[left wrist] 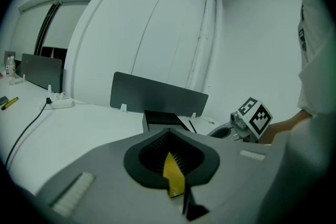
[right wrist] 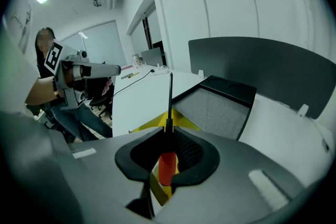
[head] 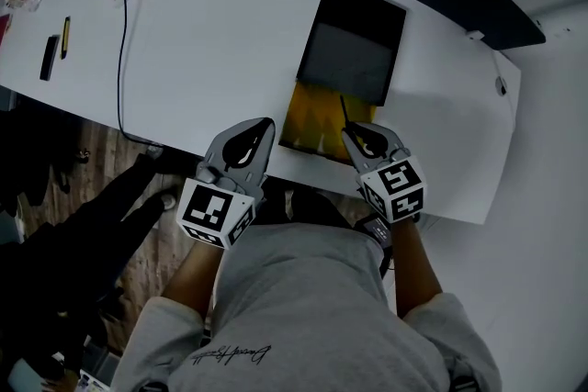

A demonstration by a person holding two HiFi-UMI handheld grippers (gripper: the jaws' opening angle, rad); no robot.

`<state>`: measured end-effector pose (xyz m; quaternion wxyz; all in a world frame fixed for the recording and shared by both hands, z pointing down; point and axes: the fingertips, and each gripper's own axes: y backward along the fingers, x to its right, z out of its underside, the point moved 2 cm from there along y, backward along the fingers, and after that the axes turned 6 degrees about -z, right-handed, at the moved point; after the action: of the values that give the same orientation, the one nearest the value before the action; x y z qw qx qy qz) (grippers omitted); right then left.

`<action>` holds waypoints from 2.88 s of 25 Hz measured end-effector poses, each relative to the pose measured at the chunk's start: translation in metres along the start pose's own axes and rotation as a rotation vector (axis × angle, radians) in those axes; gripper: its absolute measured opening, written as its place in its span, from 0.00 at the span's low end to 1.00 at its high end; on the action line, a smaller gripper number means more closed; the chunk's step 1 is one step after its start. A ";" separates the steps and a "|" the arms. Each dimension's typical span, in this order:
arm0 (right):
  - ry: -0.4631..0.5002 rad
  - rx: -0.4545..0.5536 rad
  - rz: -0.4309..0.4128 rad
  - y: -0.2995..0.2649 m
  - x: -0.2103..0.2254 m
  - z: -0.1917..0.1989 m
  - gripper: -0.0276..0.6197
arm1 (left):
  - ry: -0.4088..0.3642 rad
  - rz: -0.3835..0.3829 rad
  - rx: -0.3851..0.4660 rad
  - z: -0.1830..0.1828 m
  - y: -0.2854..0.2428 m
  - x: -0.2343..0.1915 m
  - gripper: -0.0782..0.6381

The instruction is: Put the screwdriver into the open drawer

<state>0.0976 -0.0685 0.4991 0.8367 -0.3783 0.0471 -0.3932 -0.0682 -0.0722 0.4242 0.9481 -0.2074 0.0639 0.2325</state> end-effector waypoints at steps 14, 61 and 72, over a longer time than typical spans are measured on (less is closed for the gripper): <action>0.016 -0.140 0.007 -0.035 0.006 0.029 0.16 | 0.006 -0.003 -0.031 0.017 -0.001 -0.017 0.11; 0.108 -0.573 0.006 -0.097 0.018 0.069 0.16 | 0.051 -0.010 -0.060 0.037 -0.020 -0.040 0.11; 0.133 -0.622 0.006 -0.099 0.017 0.070 0.16 | 0.063 -0.006 -0.076 0.045 -0.019 -0.041 0.11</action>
<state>0.0739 -0.0791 0.6189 0.6771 -0.5893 0.2208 -0.3816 -0.0948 -0.0852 0.4804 0.9377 -0.2507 0.0840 0.2253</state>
